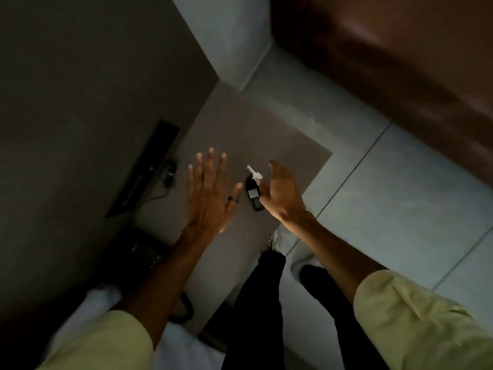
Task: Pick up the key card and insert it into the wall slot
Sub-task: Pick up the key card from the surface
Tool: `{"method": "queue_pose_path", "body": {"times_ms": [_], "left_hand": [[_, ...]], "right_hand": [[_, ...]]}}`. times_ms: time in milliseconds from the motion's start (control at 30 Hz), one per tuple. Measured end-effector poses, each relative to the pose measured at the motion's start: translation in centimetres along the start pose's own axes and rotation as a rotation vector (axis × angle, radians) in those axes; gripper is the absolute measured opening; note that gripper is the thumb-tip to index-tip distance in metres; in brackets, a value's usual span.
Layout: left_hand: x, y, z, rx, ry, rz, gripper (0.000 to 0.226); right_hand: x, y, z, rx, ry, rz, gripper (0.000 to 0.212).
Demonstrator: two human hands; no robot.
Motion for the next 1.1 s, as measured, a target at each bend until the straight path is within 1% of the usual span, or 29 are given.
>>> {"method": "queue_pose_path", "body": {"times_ms": [67, 133, 200, 300, 400, 533, 567, 633, 700, 800, 867, 967, 1100], "left_hand": [[0.3, -0.8, -2.2, -0.001, -0.024, 0.022, 0.075], [1.3, -1.2, -3.3, 0.014, -0.027, 0.029, 0.074], [2.3, -0.8, -3.5, 0.056, -0.007, 0.019, 0.073], [2.8, -0.2, -2.1, 0.121, 0.060, -0.006, 0.070], [3.0, 0.0, -0.7, 0.138, 0.098, 0.003, 0.068], [2.9, 0.8, 0.8, 0.151, 0.100, 0.006, 0.068], [3.1, 1.3, 1.3, 0.144, 0.107, -0.004, 0.068], [3.3, 2.5, 2.3, 0.131, 0.107, -0.018, 0.070], [3.8, 3.9, 3.8, 0.113, 0.126, -0.040, 0.070], [4.4, 6.5, 7.3, 0.095, 0.176, -0.075, 0.071], [4.9, 8.6, 10.9, 0.104, 0.217, -0.098, 0.072], [5.5, 12.1, 18.1, 0.098, 0.314, -0.142, 0.072], [6.1, 16.8, 31.1, 0.131, 0.507, -0.214, 0.072]], "right_hand": [[-0.4, 1.0, -2.4, -0.051, 0.002, -0.076, 0.053], [-0.8, 1.2, -4.1, -0.043, -0.011, -0.154, 0.055], [-1.8, 1.0, -4.9, -0.030, 0.026, -0.176, 0.057], [-3.3, 0.1, -4.6, 0.042, 0.057, -0.143, 0.060], [-3.6, 0.4, -3.7, 0.082, 0.034, -0.177, 0.047], [-2.6, 1.7, -2.4, 0.044, -0.070, -0.235, 0.058], [-2.2, 2.1, -1.8, 0.013, -0.082, -0.248, 0.057], [-1.7, 2.6, -0.4, -0.027, -0.087, -0.243, 0.041], [-1.1, 2.3, 2.0, -0.049, -0.054, -0.171, 0.021], [0.6, 0.1, 7.9, -0.160, 0.068, -0.034, 0.019], [2.3, -2.3, 13.4, -0.197, 0.160, 0.082, 0.015], [4.8, -6.4, 22.3, -0.083, 0.262, 0.218, 0.012], [9.5, -13.3, 35.6, 0.027, 0.448, 0.352, 0.016]]}}
Point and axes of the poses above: each hand's wrist, its own x-axis away from the middle knuckle, its own z-axis out of the back of the hand, y = z × x, the point moved 10 cm from there along -x, towards the middle knuckle, and after that the axes turned 12 degrees about z, right-handed, at the moved point
